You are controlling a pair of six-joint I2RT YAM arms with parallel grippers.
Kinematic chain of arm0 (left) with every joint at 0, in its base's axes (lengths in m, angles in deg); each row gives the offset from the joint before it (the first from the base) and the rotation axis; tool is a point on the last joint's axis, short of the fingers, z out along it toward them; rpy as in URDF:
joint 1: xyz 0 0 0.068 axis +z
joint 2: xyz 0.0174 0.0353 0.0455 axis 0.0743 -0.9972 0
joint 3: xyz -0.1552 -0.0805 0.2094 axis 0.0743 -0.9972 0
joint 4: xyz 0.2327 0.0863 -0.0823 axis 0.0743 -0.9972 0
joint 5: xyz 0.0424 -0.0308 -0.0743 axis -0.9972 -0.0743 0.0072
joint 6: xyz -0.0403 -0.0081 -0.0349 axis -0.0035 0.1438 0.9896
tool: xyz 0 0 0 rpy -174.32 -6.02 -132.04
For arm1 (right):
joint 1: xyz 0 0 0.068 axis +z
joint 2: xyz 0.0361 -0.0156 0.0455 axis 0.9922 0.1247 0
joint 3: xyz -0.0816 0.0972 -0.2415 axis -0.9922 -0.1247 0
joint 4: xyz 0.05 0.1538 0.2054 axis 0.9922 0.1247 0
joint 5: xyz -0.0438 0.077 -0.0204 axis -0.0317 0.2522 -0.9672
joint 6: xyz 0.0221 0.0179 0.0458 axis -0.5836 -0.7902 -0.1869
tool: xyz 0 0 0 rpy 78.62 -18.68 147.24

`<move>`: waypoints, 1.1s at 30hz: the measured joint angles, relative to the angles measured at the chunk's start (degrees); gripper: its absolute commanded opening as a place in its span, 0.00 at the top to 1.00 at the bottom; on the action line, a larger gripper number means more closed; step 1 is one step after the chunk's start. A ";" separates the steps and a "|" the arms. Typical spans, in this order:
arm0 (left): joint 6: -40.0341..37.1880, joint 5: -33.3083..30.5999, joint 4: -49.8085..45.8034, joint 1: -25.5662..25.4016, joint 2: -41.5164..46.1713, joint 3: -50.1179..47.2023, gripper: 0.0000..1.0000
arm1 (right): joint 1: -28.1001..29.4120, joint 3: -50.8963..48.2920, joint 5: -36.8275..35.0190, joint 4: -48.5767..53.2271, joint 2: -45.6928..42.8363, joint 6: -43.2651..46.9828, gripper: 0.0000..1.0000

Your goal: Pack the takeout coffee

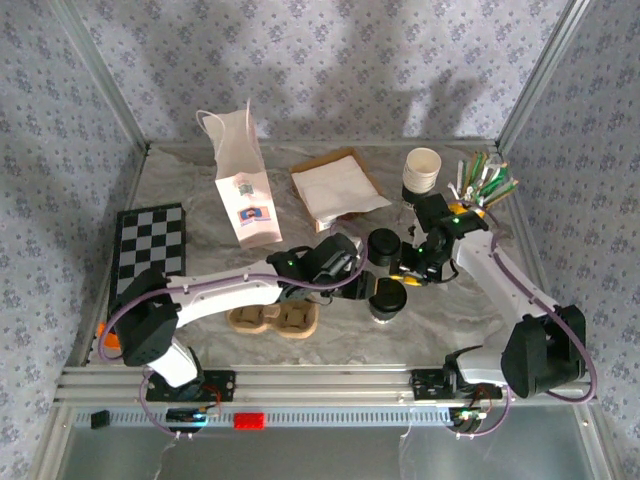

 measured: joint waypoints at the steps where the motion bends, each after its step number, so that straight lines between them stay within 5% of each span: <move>1: 0.35 0.20 -0.44 -0.09 0.00 -0.07 0.49 | 0.00 0.00 0.00 0.00 0.00 0.13 0.66; 20: 0.39 3.19 3.54 -2.16 -3.08 0.61 0.64 | 0.46 -1.29 0.02 2.91 -6.73 -0.07 0.66; 33: -5.86 4.15 5.53 1.03 -6.32 4.55 0.56 | 6.99 -4.81 1.09 4.37 -12.15 -5.53 0.64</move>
